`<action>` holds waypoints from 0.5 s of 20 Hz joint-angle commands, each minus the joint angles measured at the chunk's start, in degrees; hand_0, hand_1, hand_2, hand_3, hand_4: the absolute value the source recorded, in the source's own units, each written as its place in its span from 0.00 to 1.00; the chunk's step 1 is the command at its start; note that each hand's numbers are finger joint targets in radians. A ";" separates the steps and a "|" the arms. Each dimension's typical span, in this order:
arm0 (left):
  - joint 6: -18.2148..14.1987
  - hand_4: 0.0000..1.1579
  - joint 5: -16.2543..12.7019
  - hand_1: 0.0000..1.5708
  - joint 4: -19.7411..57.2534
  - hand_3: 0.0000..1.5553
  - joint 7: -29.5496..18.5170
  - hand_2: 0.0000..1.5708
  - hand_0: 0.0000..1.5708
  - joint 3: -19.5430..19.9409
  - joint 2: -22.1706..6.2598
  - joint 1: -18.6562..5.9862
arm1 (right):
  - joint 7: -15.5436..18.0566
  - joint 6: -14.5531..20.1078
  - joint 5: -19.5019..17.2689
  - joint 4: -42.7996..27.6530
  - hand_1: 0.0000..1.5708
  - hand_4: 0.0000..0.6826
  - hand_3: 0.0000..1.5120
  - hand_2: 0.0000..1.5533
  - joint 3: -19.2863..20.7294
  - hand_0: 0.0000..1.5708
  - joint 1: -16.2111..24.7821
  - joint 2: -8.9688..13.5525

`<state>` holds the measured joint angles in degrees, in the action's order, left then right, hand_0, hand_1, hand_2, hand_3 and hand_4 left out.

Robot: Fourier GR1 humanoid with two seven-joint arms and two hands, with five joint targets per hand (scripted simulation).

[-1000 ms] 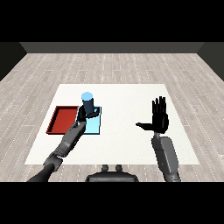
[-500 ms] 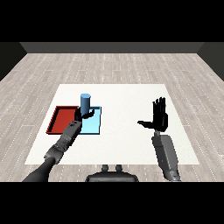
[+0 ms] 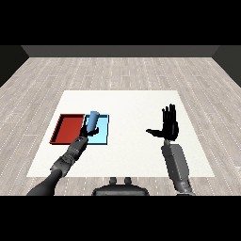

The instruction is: Pick the blue can and put it in the blue box

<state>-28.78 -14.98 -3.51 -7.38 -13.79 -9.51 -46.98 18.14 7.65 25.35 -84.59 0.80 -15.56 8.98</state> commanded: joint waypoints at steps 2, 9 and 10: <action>4.48 0.45 1.28 0.63 3.31 0.00 0.67 0.60 0.63 -0.42 -0.25 1.64 | 0.65 -0.84 0.17 -1.23 0.00 0.00 0.00 0.00 0.25 0.00 1.83 -0.13; -4.15 0.00 4.08 0.00 2.96 0.00 -0.63 0.00 0.00 -2.07 -0.57 -0.30 | 2.54 -2.64 0.13 -2.30 0.00 0.00 0.00 0.00 -0.69 0.00 4.16 -1.42; -8.14 0.00 2.47 0.00 1.50 0.00 -1.22 0.00 0.00 -0.35 0.38 -1.18 | -0.66 -1.82 1.59 -2.18 0.00 0.00 0.00 0.00 0.52 0.00 0.17 -0.66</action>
<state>-30.52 -11.76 -2.09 -7.58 -15.51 -9.38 -47.81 18.38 6.05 26.13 -86.13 0.86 -14.16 8.38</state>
